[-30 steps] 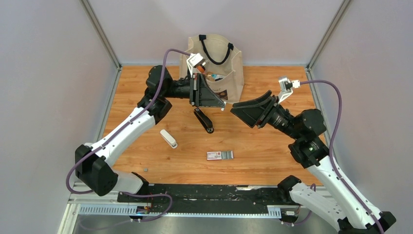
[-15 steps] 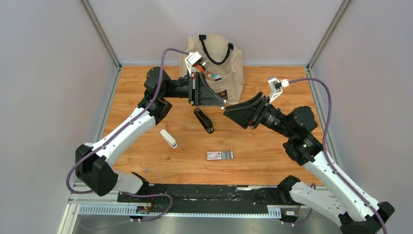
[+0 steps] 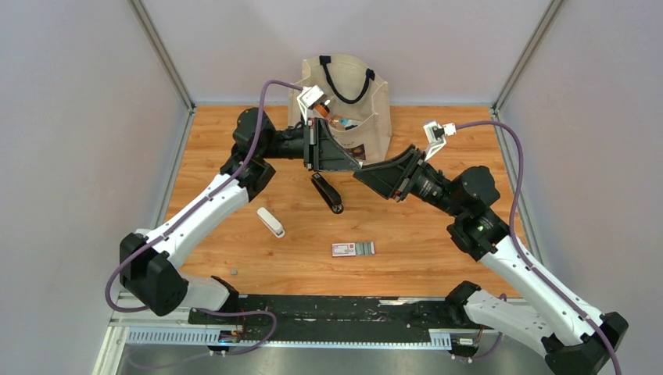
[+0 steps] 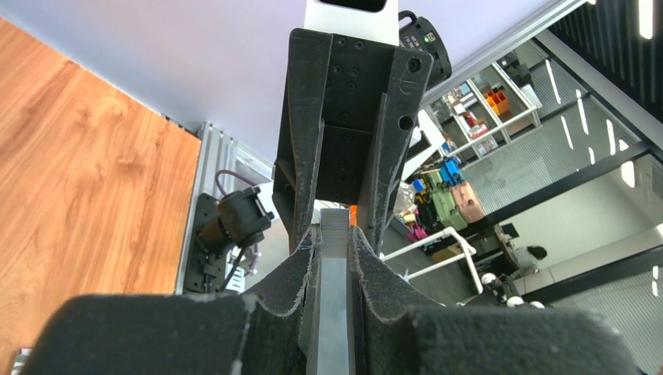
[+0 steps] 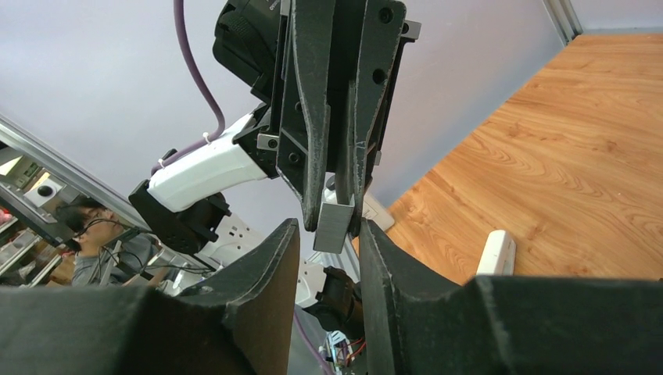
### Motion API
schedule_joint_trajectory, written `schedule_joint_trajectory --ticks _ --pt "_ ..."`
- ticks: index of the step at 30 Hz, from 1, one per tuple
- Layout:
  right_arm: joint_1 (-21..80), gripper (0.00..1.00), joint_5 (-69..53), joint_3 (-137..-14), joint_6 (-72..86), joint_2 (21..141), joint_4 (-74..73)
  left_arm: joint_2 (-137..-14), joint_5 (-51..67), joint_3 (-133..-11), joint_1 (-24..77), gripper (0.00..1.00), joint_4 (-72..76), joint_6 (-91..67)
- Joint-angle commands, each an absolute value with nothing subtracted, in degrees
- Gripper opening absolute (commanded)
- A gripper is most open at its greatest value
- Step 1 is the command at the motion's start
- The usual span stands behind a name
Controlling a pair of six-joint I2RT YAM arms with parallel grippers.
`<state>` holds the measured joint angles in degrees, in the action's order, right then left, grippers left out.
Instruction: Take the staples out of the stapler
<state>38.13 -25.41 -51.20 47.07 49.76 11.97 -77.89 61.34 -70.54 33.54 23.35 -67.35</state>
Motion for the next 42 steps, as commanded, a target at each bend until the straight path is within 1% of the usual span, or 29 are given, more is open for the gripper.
schedule_joint_trajectory --ticks 1,5,8,9,12,14,17,21,22,23,25,29,33,36,42 --pt "38.58 0.35 -24.26 -52.12 47.99 49.48 16.26 -75.85 60.91 -70.4 33.22 0.14 22.85 -65.22" --pt "38.67 0.31 -24.0 -51.5 48.08 49.22 16.26 -75.94 60.73 -70.4 33.22 0.14 22.41 -64.86" --pt "38.67 0.26 -23.73 -51.07 48.08 48.69 16.17 -76.03 60.64 -70.31 33.22 0.14 22.33 -64.78" --pt "38.76 0.22 -23.56 -50.98 47.99 48.6 16.0 -76.03 60.64 -70.31 33.22 0.14 22.24 -64.69" --pt "38.76 0.16 -23.21 -50.71 48.08 48.17 15.65 -76.03 60.73 -70.31 33.22 0.14 22.24 -64.69" --pt "38.76 0.14 -22.94 -50.54 47.9 47.99 15.29 -76.03 60.64 -70.31 33.22 0.14 21.98 -64.43" --pt "38.76 0.08 -22.76 -50.1 47.99 47.46 14.77 -76.03 60.73 -70.49 33.22 0.16 21.27 -63.81" --pt "38.67 0.07 -22.59 -49.75 47.73 46.5 14.15 -76.11 60.73 -70.49 33.22 0.16 21.53 -64.07" --pt "38.76 0.08 -22.67 -49.57 47.64 46.32 14.15 -76.11 60.65 -70.49 33.22 0.15 21.71 -64.25" --pt "38.76 0.14 -22.68 -49.57 47.64 46.23 14.15 -76.11 60.73 -70.49 33.22 0.15 21.97 -64.42" --pt "38.76 0.22 -22.76 -49.48 47.72 46.05 14.15 -76.29 60.73 -70.58 33.22 0.15 21.97 -64.42" --pt "38.67 0.29 -22.85 -49.4 47.72 45.88 14.06 -76.11 60.56 -70.4 33.22 0.14 21.97 -64.34" --pt "38.76 0.31 -22.94 -49.13 47.9 45.7 14.15 -76.03 60.47 -70.49 33.22 0.14 21.88 -64.34" --pt "38.76 0.35 -22.94 -48.69 48.16 45.53 14.15 -75.94 60.38 -70.49 33.22 0.14 21.97 -64.25" --pt "38.76 0.36 -22.76 -48.6 48.34 45.35 14.15 -76.11 60.38 -70.58 33.22 0.14 22.24 -64.34"
